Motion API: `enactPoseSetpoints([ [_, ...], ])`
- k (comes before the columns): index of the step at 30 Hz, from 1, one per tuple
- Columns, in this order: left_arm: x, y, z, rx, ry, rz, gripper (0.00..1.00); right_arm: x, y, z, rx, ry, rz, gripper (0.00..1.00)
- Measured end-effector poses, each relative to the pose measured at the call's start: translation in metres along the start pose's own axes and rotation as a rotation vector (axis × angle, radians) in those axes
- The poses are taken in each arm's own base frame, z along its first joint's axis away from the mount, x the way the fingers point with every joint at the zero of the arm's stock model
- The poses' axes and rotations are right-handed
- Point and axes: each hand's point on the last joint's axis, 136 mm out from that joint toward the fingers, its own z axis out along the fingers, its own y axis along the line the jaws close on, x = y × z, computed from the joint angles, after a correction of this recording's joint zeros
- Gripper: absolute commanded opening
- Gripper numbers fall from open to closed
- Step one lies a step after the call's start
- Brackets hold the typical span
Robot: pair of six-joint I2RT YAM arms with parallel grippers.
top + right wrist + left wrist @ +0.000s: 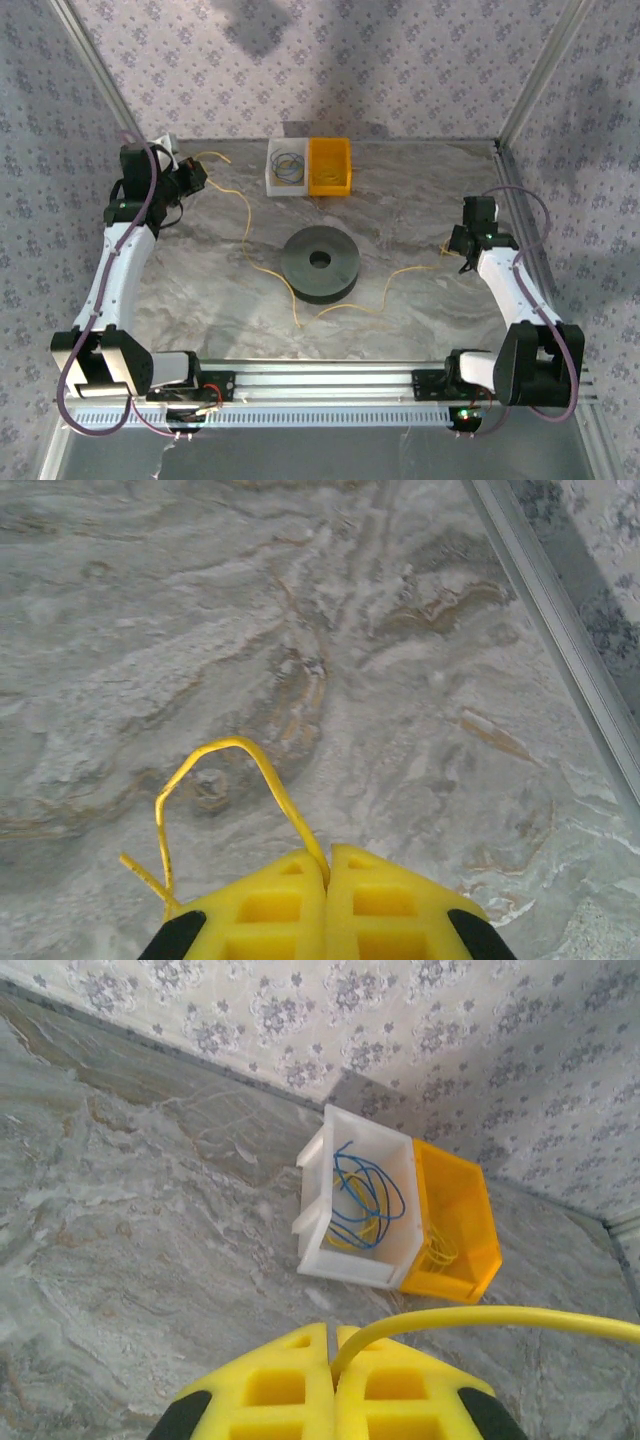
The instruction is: Wrap the cables
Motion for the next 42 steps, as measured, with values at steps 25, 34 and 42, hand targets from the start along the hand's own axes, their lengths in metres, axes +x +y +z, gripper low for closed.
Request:
enactPoseSetpoints([
  [25,-0.040,-0.050,0.017,0.222,-0.010,-0.088,0.00,-0.114,0.010,-0.107,-0.022,-0.303,-0.063,0.19],
  [34,0.003,-0.056,0.028,0.235,0.086,-0.118,0.00,-0.089,0.040,-0.076,-0.126,-0.210,-0.123,0.65],
  [42,0.004,-0.059,0.024,0.208,0.061,-0.110,0.00,-0.081,0.132,-0.114,-0.533,-0.240,-0.277,0.79],
])
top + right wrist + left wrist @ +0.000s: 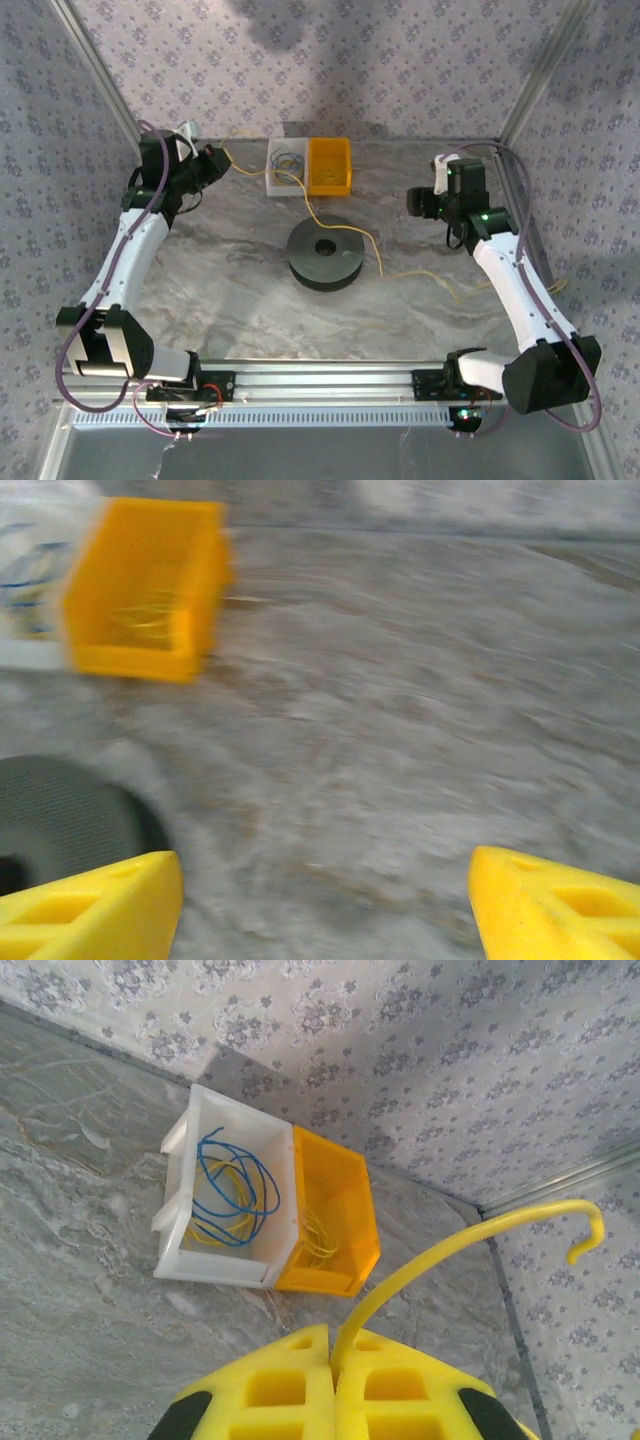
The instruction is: Wrap the cables
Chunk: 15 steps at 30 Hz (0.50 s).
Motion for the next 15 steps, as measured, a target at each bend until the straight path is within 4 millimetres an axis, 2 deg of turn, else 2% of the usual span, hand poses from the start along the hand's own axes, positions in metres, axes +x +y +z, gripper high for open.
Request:
enactPoseSetpoints([
  [5,-0.006,-0.002,-0.007,-0.012,-0.034,0.005,0.00,-0.036,0.094,-0.015,-0.354,-0.080,-0.126,0.80],
  [9,-0.009,0.001,-0.008,-0.029,-0.048,0.007,0.00,-0.055,0.189,-0.025,-0.616,-0.116,-0.281,0.81],
  [13,-0.009,0.004,-0.008,-0.046,-0.051,0.016,0.00,-0.068,0.269,-0.015,-0.787,-0.123,-0.397,0.81],
  [15,-0.009,0.005,-0.008,-0.053,-0.053,0.021,0.00,-0.072,0.296,-0.003,-0.816,-0.118,-0.440,0.81],
])
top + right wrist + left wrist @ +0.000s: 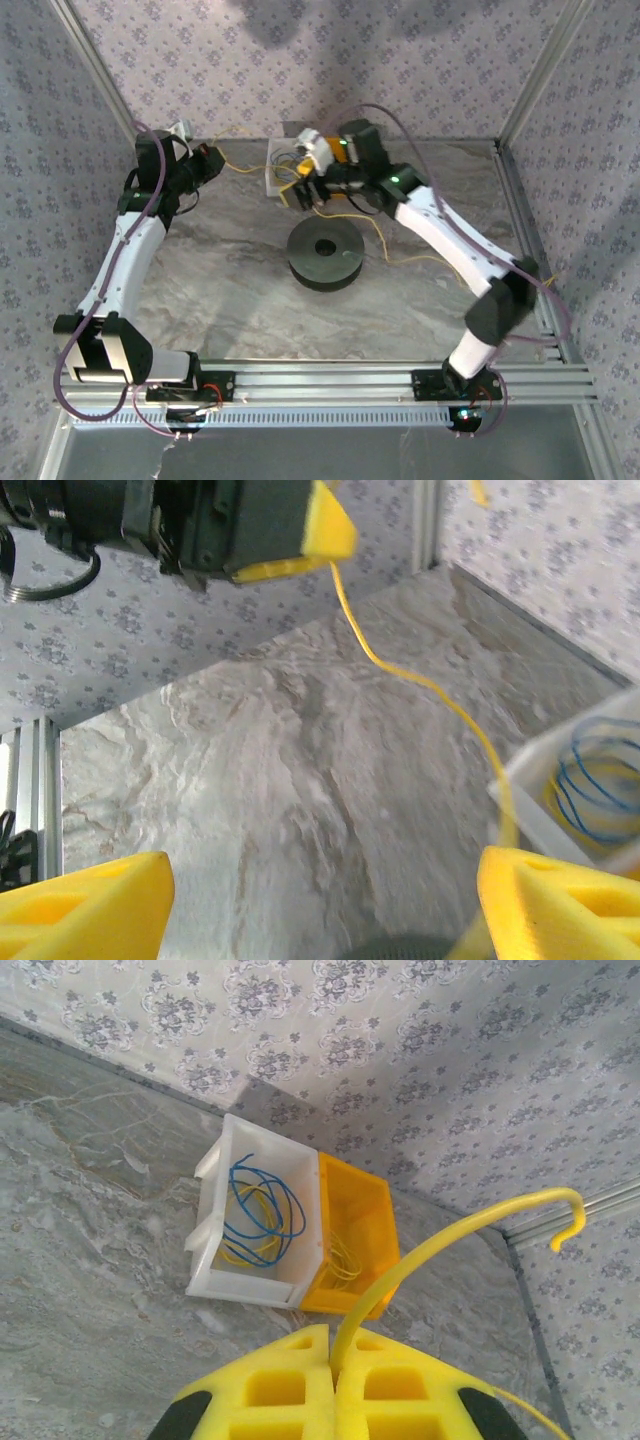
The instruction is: Wrap the cables
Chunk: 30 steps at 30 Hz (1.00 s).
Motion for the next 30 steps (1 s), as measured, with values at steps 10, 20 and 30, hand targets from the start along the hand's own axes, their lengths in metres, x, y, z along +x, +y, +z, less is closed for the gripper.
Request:
enactPoseSetpoints([
  [10,-0.001,-0.004,-0.011,-0.002,-0.008,0.037,0.00,0.036,-0.035,0.067,0.089,0.176,-0.016,0.73],
  [20,-0.004,0.000,-0.016,-0.016,-0.016,0.052,0.00,0.050,-0.056,0.058,0.120,0.223,0.018,0.34],
  [30,-0.018,0.002,-0.032,-0.013,-0.061,0.057,0.21,0.058,-0.065,0.055,0.127,0.259,0.020,0.00],
])
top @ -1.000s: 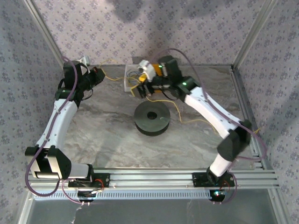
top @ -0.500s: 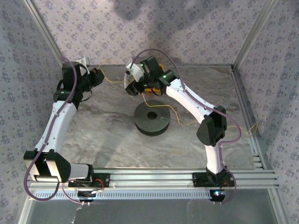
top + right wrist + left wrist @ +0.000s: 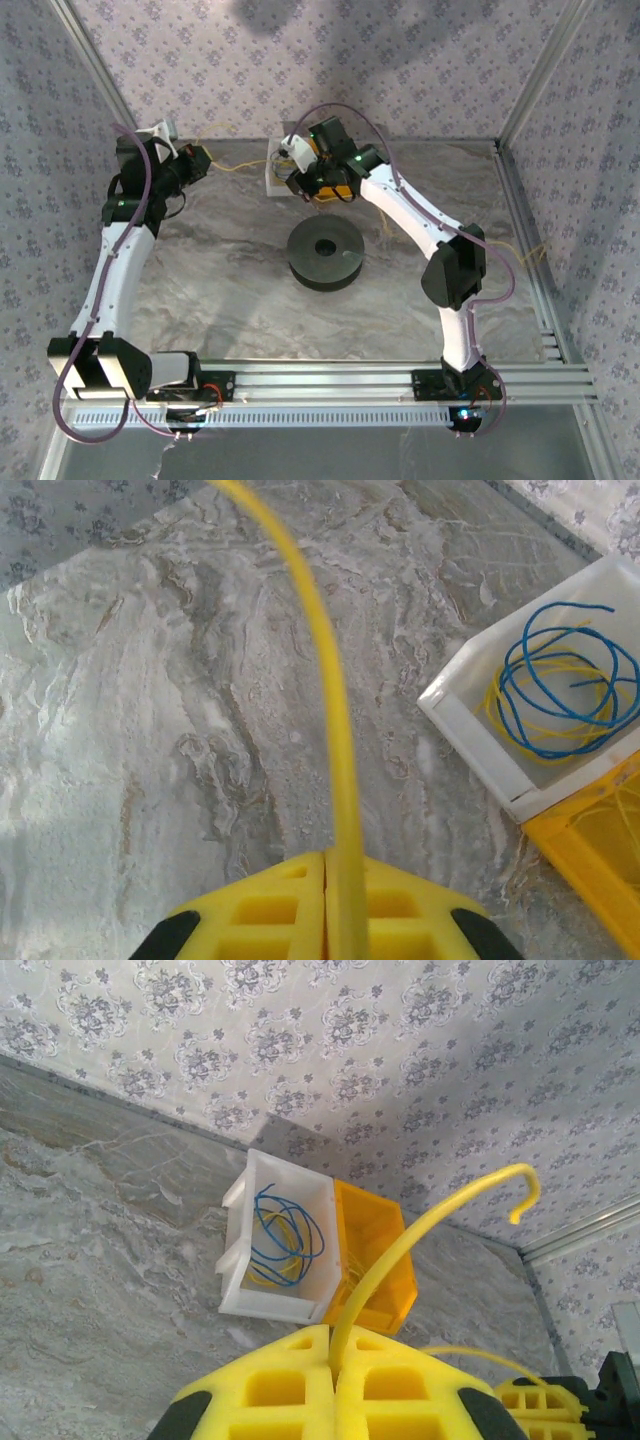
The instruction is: Wrap the cables
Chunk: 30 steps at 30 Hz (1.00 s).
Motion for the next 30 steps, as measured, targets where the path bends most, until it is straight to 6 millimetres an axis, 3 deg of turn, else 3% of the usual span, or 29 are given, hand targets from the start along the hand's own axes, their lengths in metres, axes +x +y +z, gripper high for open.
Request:
enactPoseSetpoints([
  [2,0.002,-0.002,0.000,0.012,0.011,0.013,0.44,-0.006,-0.004,-0.003,0.008,-0.012,-0.006,0.00],
  [4,0.004,-0.003,-0.002,0.021,0.021,0.030,0.60,-0.016,-0.008,-0.008,0.020,-0.028,-0.020,0.00],
  [8,0.011,0.008,-0.019,-0.004,0.029,0.062,0.66,-0.057,-0.019,-0.020,0.054,-0.107,-0.082,0.00],
  [12,0.018,0.021,-0.054,-0.041,-0.001,0.092,0.73,-0.106,-0.025,-0.040,0.095,-0.238,-0.161,0.00],
  [15,0.029,0.020,-0.074,-0.032,-0.011,0.121,0.74,-0.122,-0.023,-0.052,0.111,-0.289,-0.199,0.00],
  [17,0.041,0.019,-0.077,-0.007,0.011,0.128,0.73,-0.126,-0.021,-0.056,0.117,-0.303,-0.216,0.00],
  [20,0.073,0.026,-0.062,0.018,0.106,0.104,0.73,-0.128,-0.018,-0.055,0.119,-0.306,-0.231,0.00],
  [28,0.217,0.045,0.031,0.037,0.595,0.044,0.73,-0.129,-0.012,-0.050,0.110,-0.307,-0.242,0.00],
  [30,0.240,0.047,0.046,0.049,0.663,0.021,0.73,-0.129,-0.012,-0.050,0.110,-0.307,-0.242,0.00],
])
